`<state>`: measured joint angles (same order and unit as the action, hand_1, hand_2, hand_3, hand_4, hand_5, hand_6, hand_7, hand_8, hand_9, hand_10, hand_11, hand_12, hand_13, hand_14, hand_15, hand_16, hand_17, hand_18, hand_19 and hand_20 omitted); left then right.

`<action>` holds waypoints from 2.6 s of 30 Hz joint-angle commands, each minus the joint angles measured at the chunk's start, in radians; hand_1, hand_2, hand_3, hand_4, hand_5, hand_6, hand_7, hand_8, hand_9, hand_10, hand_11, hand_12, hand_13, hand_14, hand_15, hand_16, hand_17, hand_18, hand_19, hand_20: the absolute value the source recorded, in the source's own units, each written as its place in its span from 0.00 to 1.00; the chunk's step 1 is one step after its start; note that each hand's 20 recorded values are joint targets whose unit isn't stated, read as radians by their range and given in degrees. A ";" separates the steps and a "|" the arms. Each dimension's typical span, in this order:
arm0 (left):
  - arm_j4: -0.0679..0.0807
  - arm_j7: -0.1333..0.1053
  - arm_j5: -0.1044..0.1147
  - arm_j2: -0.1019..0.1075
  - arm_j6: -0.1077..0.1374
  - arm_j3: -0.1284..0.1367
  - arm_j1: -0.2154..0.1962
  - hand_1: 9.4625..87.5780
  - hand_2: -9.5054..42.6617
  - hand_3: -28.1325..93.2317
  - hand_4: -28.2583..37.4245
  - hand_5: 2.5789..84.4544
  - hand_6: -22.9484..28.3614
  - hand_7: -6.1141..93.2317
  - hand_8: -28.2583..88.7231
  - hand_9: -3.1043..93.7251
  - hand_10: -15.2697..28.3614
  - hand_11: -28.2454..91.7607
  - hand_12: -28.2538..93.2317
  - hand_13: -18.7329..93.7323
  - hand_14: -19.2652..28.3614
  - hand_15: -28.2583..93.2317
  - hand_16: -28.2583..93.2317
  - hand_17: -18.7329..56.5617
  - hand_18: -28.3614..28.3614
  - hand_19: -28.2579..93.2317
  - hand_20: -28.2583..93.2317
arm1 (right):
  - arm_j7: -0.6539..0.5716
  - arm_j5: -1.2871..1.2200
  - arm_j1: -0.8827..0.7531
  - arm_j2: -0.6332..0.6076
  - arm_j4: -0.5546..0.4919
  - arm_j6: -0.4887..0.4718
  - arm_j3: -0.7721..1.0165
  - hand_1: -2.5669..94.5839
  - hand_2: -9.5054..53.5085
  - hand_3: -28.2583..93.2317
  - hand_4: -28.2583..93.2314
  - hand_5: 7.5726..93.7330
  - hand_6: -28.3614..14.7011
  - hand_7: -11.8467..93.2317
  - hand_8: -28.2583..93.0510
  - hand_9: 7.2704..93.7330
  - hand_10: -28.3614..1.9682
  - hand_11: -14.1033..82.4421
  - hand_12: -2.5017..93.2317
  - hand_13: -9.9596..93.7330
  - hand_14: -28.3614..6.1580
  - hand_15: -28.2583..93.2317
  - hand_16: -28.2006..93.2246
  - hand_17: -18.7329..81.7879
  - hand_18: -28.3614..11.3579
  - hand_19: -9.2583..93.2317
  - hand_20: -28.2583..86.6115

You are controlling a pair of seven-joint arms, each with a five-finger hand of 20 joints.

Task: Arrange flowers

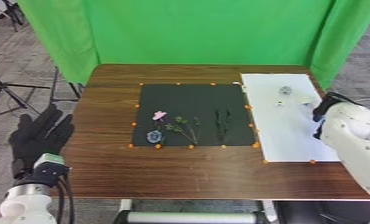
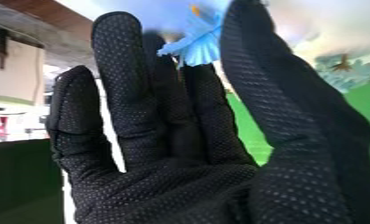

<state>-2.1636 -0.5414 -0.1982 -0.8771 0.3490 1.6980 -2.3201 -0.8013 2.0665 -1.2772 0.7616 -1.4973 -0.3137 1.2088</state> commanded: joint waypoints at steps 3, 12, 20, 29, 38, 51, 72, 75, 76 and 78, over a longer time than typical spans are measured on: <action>0.000 0.026 -0.016 -0.009 -0.025 0.012 -0.005 0.24 0.42 0.80 0.00 0.47 0.59 0.21 0.15 0.36 0.65 0.48 0.31 0.38 0.72 0.60 0.16 0.17 0.74 0.53 0.31 | 0.046 0.046 -0.078 0.011 -0.009 0.026 0.008 0.65 0.00 0.79 0.00 0.70 0.68 0.37 0.20 0.89 0.69 0.25 0.44 0.76 0.63 0.65 0.58 0.52 0.19 0.89 0.59; -0.005 0.009 -0.008 -0.011 -0.021 0.026 -0.024 0.24 0.42 0.81 0.00 0.47 0.59 0.20 0.16 0.36 0.65 0.48 0.31 0.38 0.72 0.60 0.16 0.17 0.74 0.53 0.31 | 0.114 0.134 -0.133 0.004 -0.214 0.165 0.055 0.67 0.00 0.81 0.00 0.77 0.69 0.41 0.22 0.94 0.70 0.27 0.49 0.78 0.63 0.65 0.60 0.54 0.18 0.90 0.60; -0.002 0.020 -0.014 -0.017 -0.024 0.025 -0.022 0.24 0.42 0.81 0.00 0.47 0.59 0.20 0.16 0.36 0.65 0.47 0.31 0.38 0.72 0.60 0.16 0.17 0.74 0.53 0.31 | 0.331 0.028 -0.043 0.086 -0.369 0.170 -0.023 0.66 0.00 0.81 0.00 0.78 0.70 0.40 0.23 0.94 0.69 0.26 0.50 0.78 0.64 0.65 0.61 0.53 0.20 0.90 0.60; 0.004 0.037 -0.013 -0.017 -0.031 0.016 -0.001 0.24 0.42 0.81 0.00 0.47 0.59 0.20 0.16 0.36 0.65 0.47 0.31 0.38 0.72 0.60 0.16 0.17 0.74 0.53 0.31 | 0.555 0.198 0.114 0.233 -0.273 0.119 -0.300 0.65 0.00 0.81 0.00 0.76 0.71 0.42 0.23 0.93 0.72 0.27 0.51 0.76 0.65 0.65 0.62 0.53 0.21 0.90 0.61; 0.010 0.048 -0.020 -0.011 -0.029 0.011 0.014 0.24 0.42 0.80 0.00 0.47 0.59 0.20 0.16 0.36 0.65 0.47 0.31 0.38 0.72 0.60 0.16 0.17 0.74 0.53 0.31 | 0.598 0.185 0.190 0.342 -0.193 0.134 -0.446 0.65 0.00 0.81 0.00 0.75 0.72 0.44 0.22 0.91 0.73 0.27 0.52 0.75 0.66 0.65 0.63 0.52 0.22 0.88 0.61; 0.019 0.068 0.028 -0.010 -0.025 0.016 0.042 0.24 0.41 0.81 0.00 0.46 0.58 0.20 0.16 0.33 0.64 0.47 0.31 0.37 0.71 0.60 0.16 0.17 0.74 0.52 0.31 | 0.524 0.242 0.191 0.412 -0.107 0.198 -0.516 0.64 0.00 0.82 0.00 0.74 0.72 0.45 0.20 0.88 0.73 0.27 0.50 0.73 0.65 0.67 0.63 0.52 0.23 0.88 0.62; 0.024 0.071 0.038 -0.015 -0.028 0.015 0.049 0.24 0.42 0.81 0.00 0.44 0.58 0.21 0.16 0.32 0.64 0.47 0.31 0.37 0.71 0.60 0.16 0.17 0.74 0.52 0.31 | 0.461 0.188 0.152 0.412 -0.186 0.102 -0.475 0.58 0.00 0.84 0.00 0.59 0.70 0.35 0.09 0.61 0.55 0.35 0.22 0.67 0.58 0.71 0.60 0.49 0.19 0.86 0.60; 0.023 0.067 0.037 -0.021 -0.029 0.015 0.042 0.24 0.42 0.80 0.00 0.44 0.57 0.21 0.16 0.32 0.63 0.47 0.31 0.37 0.71 0.60 0.16 0.17 0.74 0.53 0.31 | 0.470 0.187 0.150 0.411 -0.188 0.074 -0.465 0.56 0.00 0.85 0.00 0.57 0.68 0.35 0.09 0.59 0.52 0.34 0.21 0.66 0.56 0.72 0.58 0.48 0.19 0.86 0.60; 0.024 0.081 0.031 -0.025 -0.029 0.016 0.047 0.24 0.41 0.81 0.00 0.44 0.57 0.21 0.16 0.32 0.63 0.47 0.31 0.37 0.71 0.60 0.16 0.17 0.74 0.53 0.31 | 0.465 0.183 0.142 0.409 -0.194 0.064 -0.455 0.55 0.00 0.85 0.00 0.56 0.67 0.35 0.10 0.58 0.51 0.33 0.21 0.65 0.56 0.72 0.57 0.48 0.19 0.86 0.60; 0.022 0.073 0.032 -0.025 -0.031 0.018 0.040 0.24 0.41 0.81 0.00 0.43 0.57 0.21 0.15 0.32 0.63 0.47 0.31 0.37 0.71 0.60 0.16 0.17 0.74 0.53 0.31 | 0.467 0.170 0.134 0.406 -0.206 0.054 -0.434 0.54 0.00 0.86 0.00 0.55 0.67 0.35 0.10 0.55 0.49 0.32 0.20 0.65 0.54 0.72 0.56 0.48 0.19 0.85 0.59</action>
<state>-2.1393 -0.4725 -0.1626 -0.8886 0.3313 1.7082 -2.2665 -0.3305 2.2518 -1.1280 1.1727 -1.6728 -0.2135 0.7318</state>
